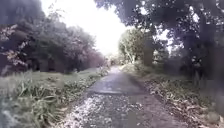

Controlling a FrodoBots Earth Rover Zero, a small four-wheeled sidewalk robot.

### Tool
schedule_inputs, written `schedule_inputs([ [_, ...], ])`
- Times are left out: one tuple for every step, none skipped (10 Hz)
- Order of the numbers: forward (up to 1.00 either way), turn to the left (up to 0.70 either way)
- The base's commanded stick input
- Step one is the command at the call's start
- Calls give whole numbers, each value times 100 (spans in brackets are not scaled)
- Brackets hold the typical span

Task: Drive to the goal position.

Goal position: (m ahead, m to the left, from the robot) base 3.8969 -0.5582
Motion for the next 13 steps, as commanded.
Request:
schedule_inputs([
  [85,-34],
  [85,-21],
  [85,0],
  [85,0],
  [85,0],
  [85,0],
  [85,0],
  [85,0],
  [85,0],
  [85,0],
  [85,0],
  [85,0],
  [85,0],
])
